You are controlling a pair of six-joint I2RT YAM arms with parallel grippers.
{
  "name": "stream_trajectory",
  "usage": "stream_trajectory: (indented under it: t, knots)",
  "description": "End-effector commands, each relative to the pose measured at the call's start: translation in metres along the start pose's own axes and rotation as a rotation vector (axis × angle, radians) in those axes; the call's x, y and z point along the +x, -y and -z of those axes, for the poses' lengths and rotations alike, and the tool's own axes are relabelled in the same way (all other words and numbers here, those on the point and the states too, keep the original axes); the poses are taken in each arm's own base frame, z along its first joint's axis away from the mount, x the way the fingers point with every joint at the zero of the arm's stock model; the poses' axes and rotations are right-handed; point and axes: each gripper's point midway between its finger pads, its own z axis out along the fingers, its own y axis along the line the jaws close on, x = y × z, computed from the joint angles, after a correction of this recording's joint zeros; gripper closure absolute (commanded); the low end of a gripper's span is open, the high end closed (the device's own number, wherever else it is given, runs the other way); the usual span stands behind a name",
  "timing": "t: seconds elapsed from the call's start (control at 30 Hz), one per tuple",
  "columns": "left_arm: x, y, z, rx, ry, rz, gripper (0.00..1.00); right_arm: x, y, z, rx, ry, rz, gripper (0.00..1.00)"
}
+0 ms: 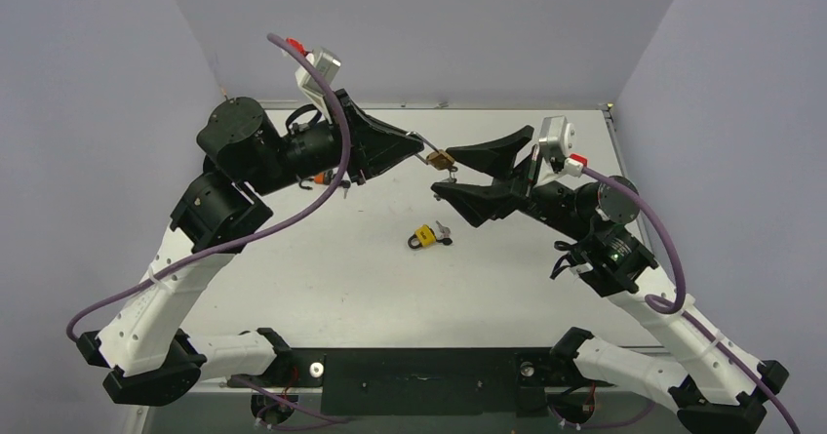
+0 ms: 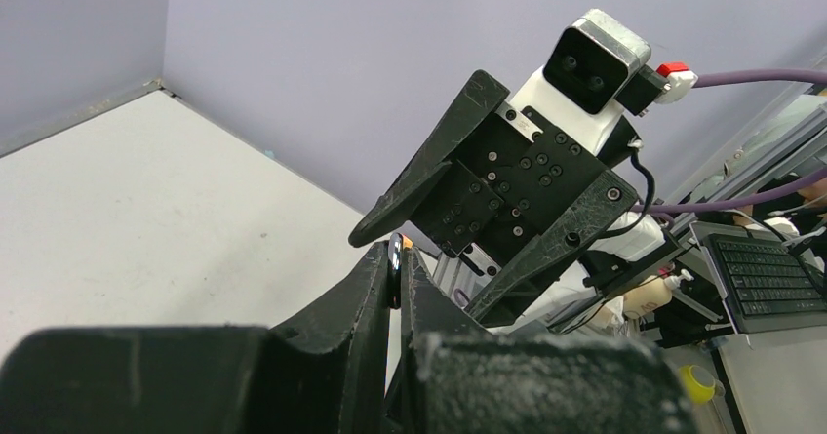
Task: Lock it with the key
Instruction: Lock the lock.
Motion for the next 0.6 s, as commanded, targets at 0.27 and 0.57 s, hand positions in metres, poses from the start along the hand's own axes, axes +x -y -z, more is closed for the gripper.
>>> stream_trajectory:
  t: [0.27,0.57]
  knots:
    - [-0.0332,0.0375,0.0156,0.088,0.089,-0.045,1.0,-0.0388,-0.0243,-0.0135,-0.145,0.105,0.022,0.57]
    - [-0.0349,0.0375,0.017,0.081,0.095,-0.051,1.0,-0.0349,-0.0262,-0.0125,-0.153,0.108,-0.009,0.75]
